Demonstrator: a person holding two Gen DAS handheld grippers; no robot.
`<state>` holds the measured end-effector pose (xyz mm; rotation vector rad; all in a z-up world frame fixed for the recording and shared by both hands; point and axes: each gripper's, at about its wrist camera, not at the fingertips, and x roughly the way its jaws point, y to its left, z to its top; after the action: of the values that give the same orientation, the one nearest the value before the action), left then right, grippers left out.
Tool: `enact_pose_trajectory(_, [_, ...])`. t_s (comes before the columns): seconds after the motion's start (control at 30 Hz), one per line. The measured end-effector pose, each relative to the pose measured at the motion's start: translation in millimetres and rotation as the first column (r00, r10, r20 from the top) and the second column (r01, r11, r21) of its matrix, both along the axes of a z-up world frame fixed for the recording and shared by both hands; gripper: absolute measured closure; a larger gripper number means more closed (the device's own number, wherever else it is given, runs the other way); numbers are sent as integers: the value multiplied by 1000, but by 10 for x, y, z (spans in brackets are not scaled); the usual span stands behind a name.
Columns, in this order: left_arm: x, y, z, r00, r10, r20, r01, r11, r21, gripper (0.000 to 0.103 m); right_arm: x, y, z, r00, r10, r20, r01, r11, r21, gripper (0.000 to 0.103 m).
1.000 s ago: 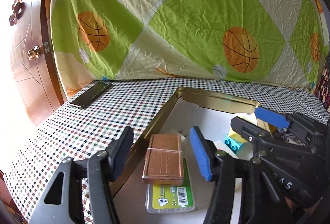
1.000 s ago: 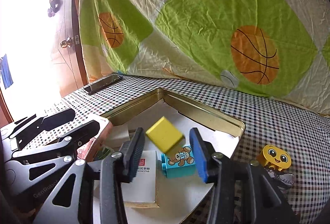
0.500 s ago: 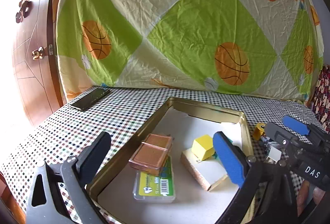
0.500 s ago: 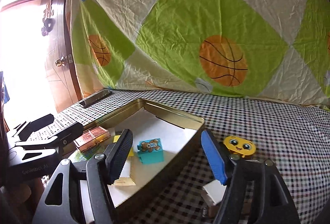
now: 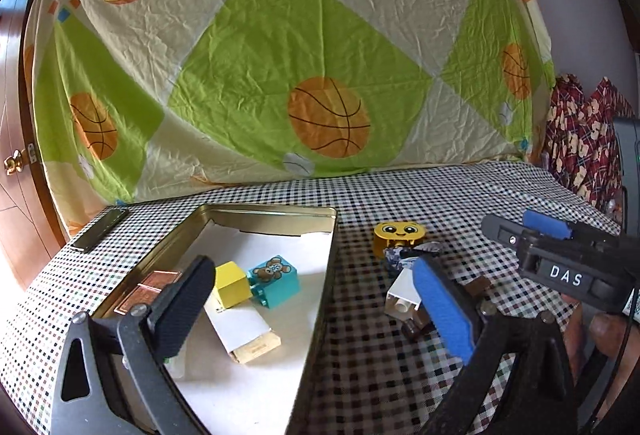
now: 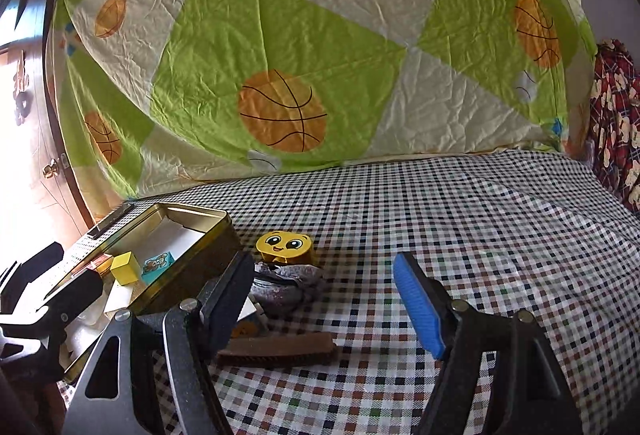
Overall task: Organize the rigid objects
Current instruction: 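Grasp the small white box with the right tool while the left tool grasps the brown stick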
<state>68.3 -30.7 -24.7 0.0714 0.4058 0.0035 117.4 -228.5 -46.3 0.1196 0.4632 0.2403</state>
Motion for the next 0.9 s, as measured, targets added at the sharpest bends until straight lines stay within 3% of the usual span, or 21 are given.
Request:
enact_pose_trajectory(0.13, [50, 86, 2, 998, 70, 0, -70, 997, 12, 2, 89, 197, -49, 995, 87, -45, -89, 995, -38, 29])
enact_pose_trajectory(0.3, [168, 332, -41, 987, 152, -46, -154, 988, -30, 2, 235, 535, -168, 966, 207, -153, -216, 975, -49, 29])
enact_pose_trajectory(0.5, [134, 467, -53, 987, 154, -39, -157, 984, -82, 0, 345, 807, -308, 942, 224, -250, -258, 960, -110, 30])
enact_pose_trajectory(0.57, [130, 479, -57, 988, 149, -41, -152, 984, -89, 0, 407, 868, -374, 930, 219, -297, -266, 955, -129, 36])
enact_pose_trajectory(0.63, [124, 478, -64, 989, 142, -42, -146, 985, -95, 0, 461, 883, -415, 921, 217, -322, -268, 956, -122, 48])
enact_pose_trajectory(0.73, [119, 458, -57, 991, 127, -40, -131, 986, -100, 0, 449, 882, -399, 921, 236, -310, -282, 953, -112, 51])
enact_pose_trajectory(0.9, [118, 347, -35, 995, 95, -34, -98, 990, -98, 0, 281, 730, -220, 960, 210, -187, -227, 971, -79, 51])
